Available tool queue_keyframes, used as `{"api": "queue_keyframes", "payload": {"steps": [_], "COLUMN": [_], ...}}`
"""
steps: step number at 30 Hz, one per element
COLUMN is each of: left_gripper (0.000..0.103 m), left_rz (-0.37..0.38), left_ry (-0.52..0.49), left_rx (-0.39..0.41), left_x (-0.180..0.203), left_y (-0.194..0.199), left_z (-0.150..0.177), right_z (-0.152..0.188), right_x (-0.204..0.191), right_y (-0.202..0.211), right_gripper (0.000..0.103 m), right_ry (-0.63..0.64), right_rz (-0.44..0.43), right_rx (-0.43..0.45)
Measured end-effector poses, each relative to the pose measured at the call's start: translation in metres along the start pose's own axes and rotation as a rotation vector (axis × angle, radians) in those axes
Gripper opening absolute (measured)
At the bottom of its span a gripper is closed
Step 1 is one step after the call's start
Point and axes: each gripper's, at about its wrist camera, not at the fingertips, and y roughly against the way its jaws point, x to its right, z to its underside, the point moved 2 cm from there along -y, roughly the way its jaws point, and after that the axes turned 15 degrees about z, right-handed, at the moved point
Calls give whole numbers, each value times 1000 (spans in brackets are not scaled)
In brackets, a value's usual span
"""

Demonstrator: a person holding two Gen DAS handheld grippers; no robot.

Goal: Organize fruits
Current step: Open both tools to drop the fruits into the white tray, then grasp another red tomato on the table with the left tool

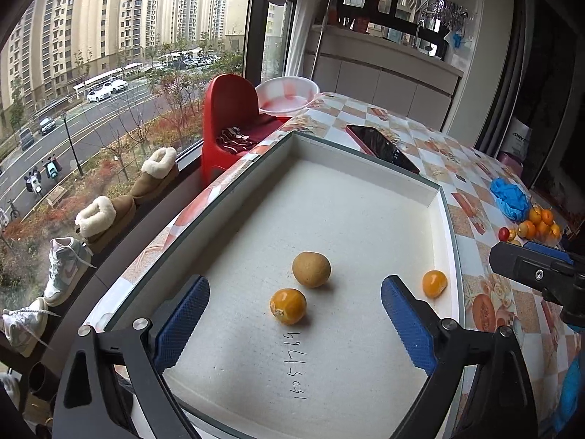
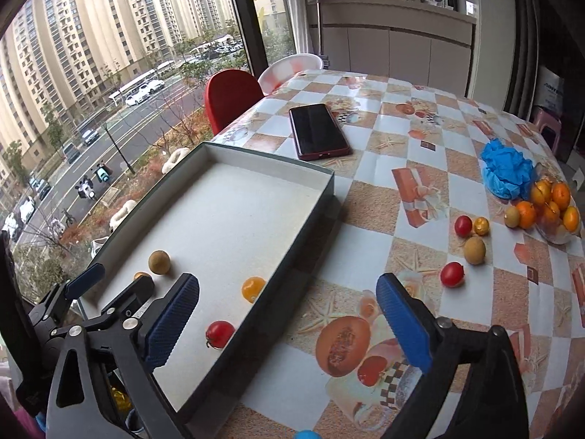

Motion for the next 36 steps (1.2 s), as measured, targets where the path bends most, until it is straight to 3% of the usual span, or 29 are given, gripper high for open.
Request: {"api": "queue_keyframes", "payload": {"steps": [12,19,28,36], "left_gripper": [96,96,96,96], "left_rz": [82,138,176,173], "left_ry": [-106,-191,-312,-375], "left_rx": [-68,-128,-219,-250], "left_x": [61,111,182,230], "left_y": [1,-9,-48,-109], "left_z": [-9,-6,-2,-4], "right_z": [32,58,75,85], "right_x": [123,191,235,238], "right_y": [-16,-25,-36,-36], "right_gripper": [103,103,103,103], "right_ry": [-283,-405,-374,-274], "right_rz": [101,212,365,412], "right_rx": [-104,-160,-183,-141]}}
